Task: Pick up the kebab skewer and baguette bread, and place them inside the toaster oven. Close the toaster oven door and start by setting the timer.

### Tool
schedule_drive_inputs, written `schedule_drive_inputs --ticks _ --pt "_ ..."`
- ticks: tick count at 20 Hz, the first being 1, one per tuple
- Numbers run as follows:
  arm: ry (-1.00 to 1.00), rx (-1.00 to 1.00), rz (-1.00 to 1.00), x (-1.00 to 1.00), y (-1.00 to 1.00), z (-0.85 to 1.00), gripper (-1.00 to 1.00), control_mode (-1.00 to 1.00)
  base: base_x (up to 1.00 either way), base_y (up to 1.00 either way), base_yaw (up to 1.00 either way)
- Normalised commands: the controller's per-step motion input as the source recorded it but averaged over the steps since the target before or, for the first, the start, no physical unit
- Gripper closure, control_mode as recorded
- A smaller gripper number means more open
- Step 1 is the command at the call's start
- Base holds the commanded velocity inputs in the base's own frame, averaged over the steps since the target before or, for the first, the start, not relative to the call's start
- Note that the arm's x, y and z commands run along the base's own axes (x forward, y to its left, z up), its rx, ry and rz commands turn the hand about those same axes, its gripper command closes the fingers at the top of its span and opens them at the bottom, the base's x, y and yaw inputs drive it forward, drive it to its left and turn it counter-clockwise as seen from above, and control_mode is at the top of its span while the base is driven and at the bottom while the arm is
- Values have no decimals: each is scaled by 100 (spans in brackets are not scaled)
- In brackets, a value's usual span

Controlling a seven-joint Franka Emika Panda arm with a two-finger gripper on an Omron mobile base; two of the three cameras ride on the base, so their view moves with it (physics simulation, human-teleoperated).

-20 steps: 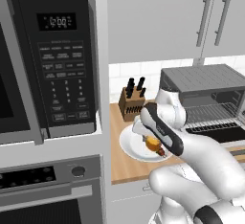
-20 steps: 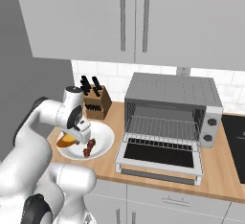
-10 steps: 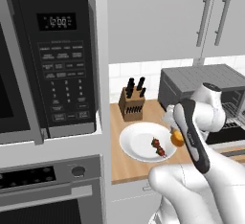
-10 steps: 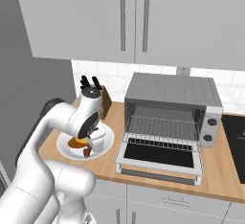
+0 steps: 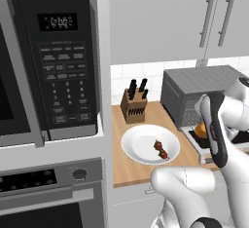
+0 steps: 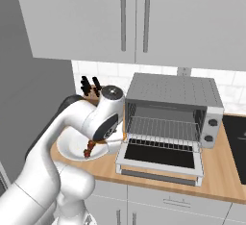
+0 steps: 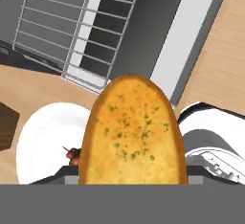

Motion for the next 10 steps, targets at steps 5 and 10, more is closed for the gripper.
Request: schedule_drive_inputs --ticks 5,10 --pt "0 0 -25 15 -72 28 100 -100 0 0 0" --pt "-1 0 -22 9 -70 5 100 -100 0 0 0"
